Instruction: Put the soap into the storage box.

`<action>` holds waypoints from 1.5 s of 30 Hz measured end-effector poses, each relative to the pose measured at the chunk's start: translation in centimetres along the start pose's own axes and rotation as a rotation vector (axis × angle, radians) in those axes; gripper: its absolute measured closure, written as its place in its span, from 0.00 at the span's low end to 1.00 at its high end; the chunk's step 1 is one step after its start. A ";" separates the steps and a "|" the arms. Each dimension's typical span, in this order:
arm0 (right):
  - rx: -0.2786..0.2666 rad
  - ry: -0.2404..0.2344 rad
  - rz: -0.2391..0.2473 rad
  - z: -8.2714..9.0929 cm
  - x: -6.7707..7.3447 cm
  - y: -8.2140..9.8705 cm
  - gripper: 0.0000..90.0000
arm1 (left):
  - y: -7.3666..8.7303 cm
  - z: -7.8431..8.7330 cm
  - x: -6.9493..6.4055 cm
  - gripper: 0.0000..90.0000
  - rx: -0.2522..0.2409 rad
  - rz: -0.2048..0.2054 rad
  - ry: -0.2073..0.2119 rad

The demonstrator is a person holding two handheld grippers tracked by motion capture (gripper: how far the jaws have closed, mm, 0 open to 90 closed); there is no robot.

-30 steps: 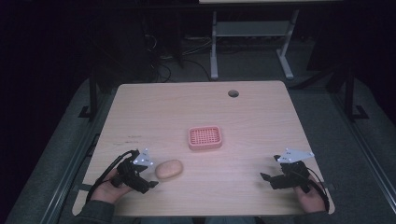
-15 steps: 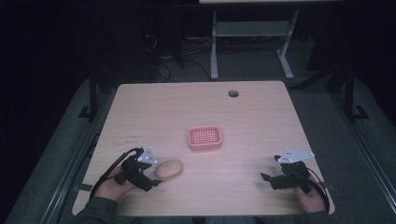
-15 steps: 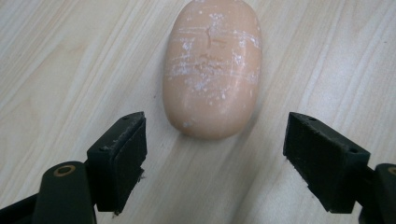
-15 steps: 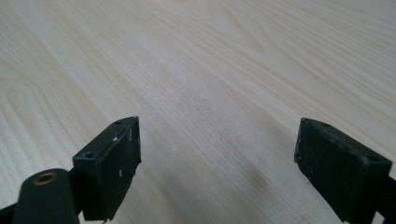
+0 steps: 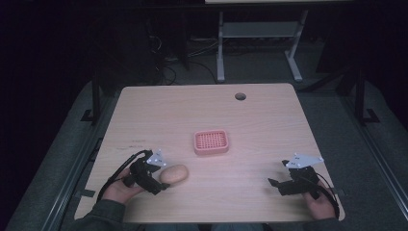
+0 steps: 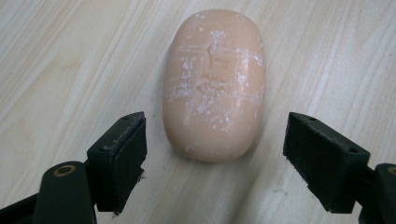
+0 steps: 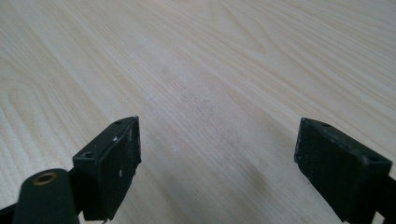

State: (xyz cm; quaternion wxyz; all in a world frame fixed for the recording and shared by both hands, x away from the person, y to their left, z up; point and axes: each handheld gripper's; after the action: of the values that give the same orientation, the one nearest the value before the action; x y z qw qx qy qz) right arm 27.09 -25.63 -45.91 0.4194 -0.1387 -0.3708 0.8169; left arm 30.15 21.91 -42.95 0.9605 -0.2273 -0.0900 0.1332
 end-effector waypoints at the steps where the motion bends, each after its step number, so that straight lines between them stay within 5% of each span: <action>1: 0.000 0.000 0.000 0.0 0.0 0.0 0.16 | -0.1 0.0 0.0 0.24 0.000 -0.001 0.002; 45: 0.009 -0.001 0.007 -0.2 0.0 -0.1 0.16 | -2.1 -2.1 0.8 0.25 0.037 -0.027 0.050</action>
State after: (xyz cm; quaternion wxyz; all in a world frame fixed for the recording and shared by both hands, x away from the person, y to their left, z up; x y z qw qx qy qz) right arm 27.21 -25.48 -45.98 0.4170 -0.1375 -0.3671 0.8200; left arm 31.88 19.43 -43.74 0.9681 -0.2117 -0.0665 0.1161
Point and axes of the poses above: each handheld gripper's, and its own axes: z roughly backward along the jaws, y roughly out of its underside, x roughly to its left, and after that the axes turned 9 degrees about -z, right-handed
